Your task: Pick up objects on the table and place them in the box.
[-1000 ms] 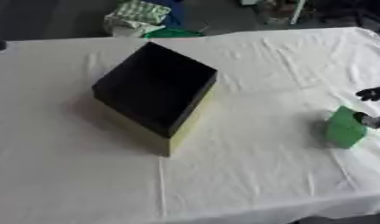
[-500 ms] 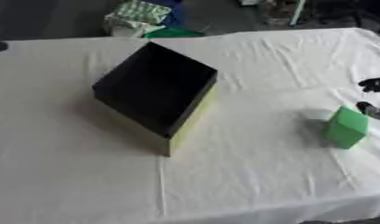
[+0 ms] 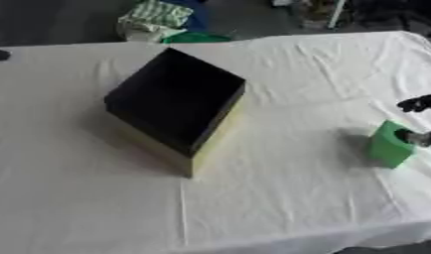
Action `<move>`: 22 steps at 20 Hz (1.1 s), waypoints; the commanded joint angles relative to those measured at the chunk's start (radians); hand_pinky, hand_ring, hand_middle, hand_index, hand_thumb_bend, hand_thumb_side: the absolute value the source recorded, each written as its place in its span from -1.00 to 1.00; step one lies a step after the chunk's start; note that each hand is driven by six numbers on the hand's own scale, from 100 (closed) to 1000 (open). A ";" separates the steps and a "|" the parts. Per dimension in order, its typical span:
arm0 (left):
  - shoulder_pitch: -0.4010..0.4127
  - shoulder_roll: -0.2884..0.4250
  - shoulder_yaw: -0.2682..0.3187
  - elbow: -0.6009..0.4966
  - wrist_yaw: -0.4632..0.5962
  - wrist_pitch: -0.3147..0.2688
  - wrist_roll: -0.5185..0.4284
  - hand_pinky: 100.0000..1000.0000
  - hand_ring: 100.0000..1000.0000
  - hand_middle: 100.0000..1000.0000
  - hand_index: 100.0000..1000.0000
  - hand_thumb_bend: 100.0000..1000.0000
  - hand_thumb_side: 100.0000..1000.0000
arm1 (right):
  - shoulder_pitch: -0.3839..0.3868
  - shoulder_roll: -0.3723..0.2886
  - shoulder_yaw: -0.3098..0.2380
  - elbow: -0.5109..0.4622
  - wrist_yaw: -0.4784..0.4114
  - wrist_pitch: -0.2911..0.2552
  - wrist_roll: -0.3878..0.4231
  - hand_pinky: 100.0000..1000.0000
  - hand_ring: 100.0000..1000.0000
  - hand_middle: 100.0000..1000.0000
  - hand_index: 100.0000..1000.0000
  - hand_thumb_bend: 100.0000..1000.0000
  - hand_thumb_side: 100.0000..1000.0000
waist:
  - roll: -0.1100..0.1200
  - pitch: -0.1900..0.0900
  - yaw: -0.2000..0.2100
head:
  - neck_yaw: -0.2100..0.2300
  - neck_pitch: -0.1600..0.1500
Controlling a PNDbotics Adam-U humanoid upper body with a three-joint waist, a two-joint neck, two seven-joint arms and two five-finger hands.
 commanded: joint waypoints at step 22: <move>-0.002 -0.002 0.006 -0.020 0.010 0.003 -0.025 0.24 0.35 0.14 0.43 -0.99 0.75 | -0.034 0.019 0.038 0.089 0.067 -0.019 0.028 0.96 0.87 0.76 1.00 -0.47 0.64 | 0.001 -0.009 0.008 | -0.023 -0.012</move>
